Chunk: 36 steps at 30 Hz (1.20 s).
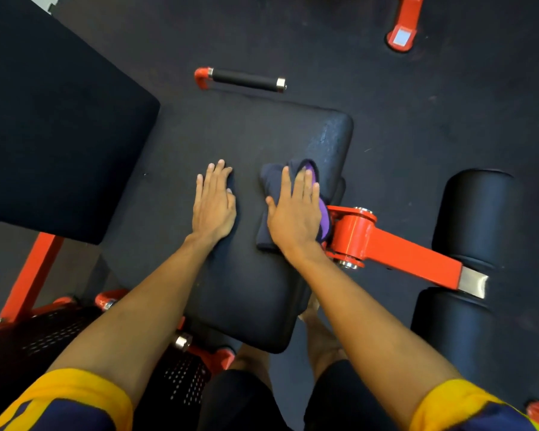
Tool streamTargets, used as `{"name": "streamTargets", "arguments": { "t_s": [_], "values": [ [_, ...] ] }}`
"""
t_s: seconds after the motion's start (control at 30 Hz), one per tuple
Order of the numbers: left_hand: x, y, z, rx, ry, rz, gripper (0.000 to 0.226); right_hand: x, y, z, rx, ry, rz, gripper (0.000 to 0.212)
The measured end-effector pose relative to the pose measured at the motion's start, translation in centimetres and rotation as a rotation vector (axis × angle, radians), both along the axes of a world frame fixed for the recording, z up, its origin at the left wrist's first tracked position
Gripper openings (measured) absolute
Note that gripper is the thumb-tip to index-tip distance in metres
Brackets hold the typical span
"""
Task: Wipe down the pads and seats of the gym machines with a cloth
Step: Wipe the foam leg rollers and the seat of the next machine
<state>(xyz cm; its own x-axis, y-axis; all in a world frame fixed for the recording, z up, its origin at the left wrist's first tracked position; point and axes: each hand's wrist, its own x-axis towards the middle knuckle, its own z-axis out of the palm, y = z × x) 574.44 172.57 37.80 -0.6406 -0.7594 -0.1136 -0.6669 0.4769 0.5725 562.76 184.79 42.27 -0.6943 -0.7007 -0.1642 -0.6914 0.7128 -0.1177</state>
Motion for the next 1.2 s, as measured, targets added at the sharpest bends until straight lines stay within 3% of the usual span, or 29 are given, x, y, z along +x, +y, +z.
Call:
{"name": "streamTargets", "arguments": {
  "t_s": [0.2, 0.43, 0.57, 0.73, 1.0, 1.2],
  "values": [
    [-1.7, 0.5, 0.5, 0.016, 0.034, 0.088, 0.056, -3.8, -3.6, -0.1, 0.074, -0.02, 0.182, 0.071],
    [-5.5, 0.5, 1.1, 0.014, 0.061, -0.054, 0.056, -4.8, 1.2, 0.0, -0.066, -0.211, -0.226, 0.089],
    [-8.3, 0.7, 1.2, 0.024, 0.077, -0.06, 0.05, -3.2, 1.0, -0.7, -0.059, -0.148, -0.041, 0.09],
    [-10.4, -0.1, 1.1, 0.011, 0.068, -0.106, 0.048, -11.6, -3.0, -0.4, -0.141, -0.218, 0.003, 0.073],
    [-13.1, -0.8, 1.3, -0.016, 0.039, -0.074, 0.048, -11.5, -0.4, -0.4, -0.396, -0.721, -0.471, 0.088],
    [-13.4, -0.4, 0.8, -0.033, 0.014, -0.072, 0.054, -12.3, -3.1, -0.9, -0.354, -0.5, -0.515, 0.091]
  ]
}}
